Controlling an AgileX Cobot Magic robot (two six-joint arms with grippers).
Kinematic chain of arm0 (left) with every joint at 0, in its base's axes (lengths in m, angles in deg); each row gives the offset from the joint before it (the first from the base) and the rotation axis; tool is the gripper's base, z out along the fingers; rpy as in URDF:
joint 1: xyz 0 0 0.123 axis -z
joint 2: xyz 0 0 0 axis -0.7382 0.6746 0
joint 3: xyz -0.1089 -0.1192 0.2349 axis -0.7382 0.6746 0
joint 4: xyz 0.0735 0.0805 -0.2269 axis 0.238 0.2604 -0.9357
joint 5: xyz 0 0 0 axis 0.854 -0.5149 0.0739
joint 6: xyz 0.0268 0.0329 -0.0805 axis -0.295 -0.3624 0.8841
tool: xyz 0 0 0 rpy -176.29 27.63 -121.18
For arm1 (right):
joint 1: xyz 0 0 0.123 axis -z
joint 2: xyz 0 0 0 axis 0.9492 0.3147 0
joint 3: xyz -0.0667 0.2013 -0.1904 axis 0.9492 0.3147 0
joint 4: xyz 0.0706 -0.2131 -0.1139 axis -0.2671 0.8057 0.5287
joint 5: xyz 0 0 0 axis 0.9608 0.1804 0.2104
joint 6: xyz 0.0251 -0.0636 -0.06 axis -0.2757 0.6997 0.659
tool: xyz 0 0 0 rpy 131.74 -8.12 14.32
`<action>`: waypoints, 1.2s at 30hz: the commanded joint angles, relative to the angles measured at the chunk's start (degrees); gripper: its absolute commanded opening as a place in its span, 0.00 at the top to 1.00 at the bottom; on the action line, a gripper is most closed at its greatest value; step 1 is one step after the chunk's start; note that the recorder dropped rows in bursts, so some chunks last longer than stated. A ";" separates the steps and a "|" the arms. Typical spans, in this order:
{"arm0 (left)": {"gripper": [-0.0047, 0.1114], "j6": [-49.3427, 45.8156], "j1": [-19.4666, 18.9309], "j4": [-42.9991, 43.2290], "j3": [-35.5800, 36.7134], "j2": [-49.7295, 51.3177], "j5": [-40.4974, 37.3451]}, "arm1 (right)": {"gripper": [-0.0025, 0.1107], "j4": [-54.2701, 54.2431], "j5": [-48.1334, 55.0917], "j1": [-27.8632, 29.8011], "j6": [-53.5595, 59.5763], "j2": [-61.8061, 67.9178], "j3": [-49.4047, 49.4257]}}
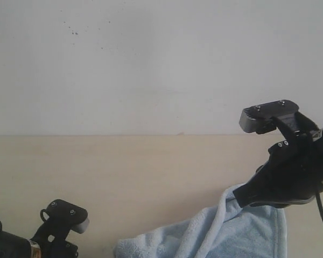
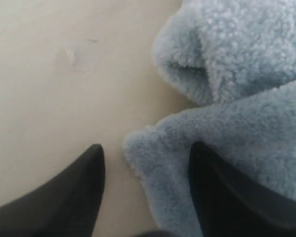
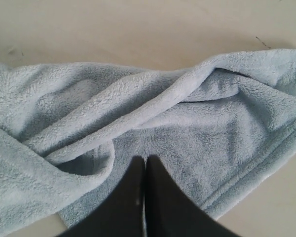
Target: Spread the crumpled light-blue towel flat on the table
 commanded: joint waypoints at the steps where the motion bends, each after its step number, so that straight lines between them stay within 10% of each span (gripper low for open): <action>1: 0.53 -0.98 -0.10 0.33 -1.30 2.94 2.59 | 0.98 -0.17 0.20 0.03 0.48 -0.64 0.17; 20: 0.92 0.28 0.01 -0.75 -3.18 6.97 -6.09 | 0.98 -0.37 0.92 0.03 0.48 -0.64 0.17; 36: 0.92 1.03 -3.86 -0.70 -3.18 3.00 -28.57 | 0.98 -0.37 1.46 0.03 0.89 -0.64 0.17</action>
